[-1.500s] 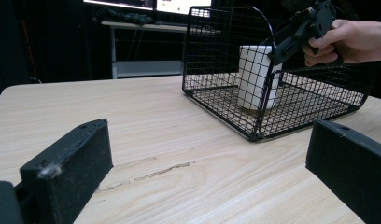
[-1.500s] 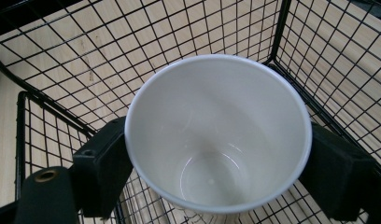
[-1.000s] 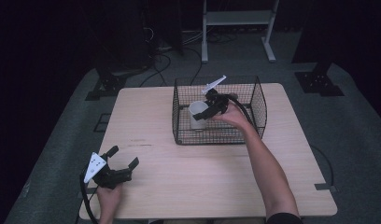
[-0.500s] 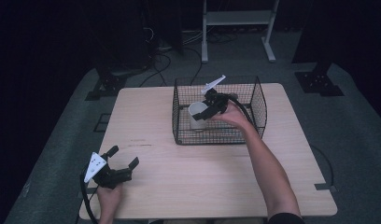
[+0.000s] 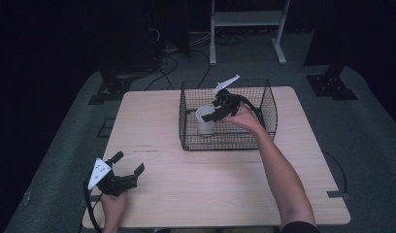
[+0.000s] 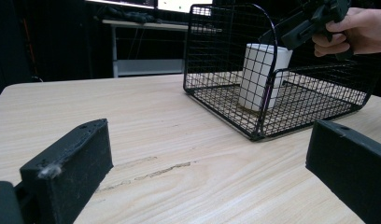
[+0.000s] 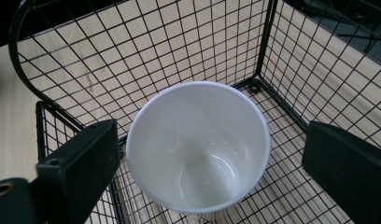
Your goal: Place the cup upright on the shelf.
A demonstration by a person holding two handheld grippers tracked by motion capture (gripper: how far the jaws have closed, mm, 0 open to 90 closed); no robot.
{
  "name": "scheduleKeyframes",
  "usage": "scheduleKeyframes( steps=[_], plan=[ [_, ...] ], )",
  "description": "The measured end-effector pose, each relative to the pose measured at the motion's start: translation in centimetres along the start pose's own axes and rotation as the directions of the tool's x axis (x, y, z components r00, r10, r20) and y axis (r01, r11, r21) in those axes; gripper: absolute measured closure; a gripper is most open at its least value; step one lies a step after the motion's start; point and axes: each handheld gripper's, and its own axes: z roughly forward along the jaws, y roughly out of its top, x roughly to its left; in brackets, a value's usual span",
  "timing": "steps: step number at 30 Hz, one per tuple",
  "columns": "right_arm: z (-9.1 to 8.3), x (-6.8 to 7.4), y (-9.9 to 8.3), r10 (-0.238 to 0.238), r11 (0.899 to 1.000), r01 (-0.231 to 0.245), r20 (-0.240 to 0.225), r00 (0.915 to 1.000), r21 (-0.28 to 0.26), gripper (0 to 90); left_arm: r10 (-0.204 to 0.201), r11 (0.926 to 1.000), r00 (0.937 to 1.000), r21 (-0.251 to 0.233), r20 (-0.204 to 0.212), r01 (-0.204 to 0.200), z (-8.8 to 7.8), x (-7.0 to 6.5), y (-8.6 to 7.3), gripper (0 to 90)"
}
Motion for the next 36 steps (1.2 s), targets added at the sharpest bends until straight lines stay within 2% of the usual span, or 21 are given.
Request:
scheduleKeyframes(
  steps=[10,25,30,36],
  plan=[
    [-1.3,0.1,0.5,0.015,0.999,-0.015,0.0,0.9999,-0.044,2.4,0.001,1.0,1.0,-0.002,0.0,-0.001,0.0,0.0,0.0,0.0],
    [-4.4,1.2,0.6,-0.002,0.995,0.003,0.01,0.9999,-0.098,2.0,0.005,1.0,1.0,-0.002,0.005,-0.005,0.0,-0.1,0.0,0.0],
    [-5.0,1.6,0.4,-0.007,0.996,0.008,0.014,0.9999,-0.093,2.0,0.008,1.0,1.0,-0.003,0.002,-0.008,0.0,-0.1,0.0,0.0],
    [-5.8,2.5,0.7,-0.029,0.993,0.028,-0.006,0.9996,-0.115,2.0,0.006,1.0,1.0,-0.003,-0.001,-0.006,0.0,0.0,0.0,0.0]
  ],
)
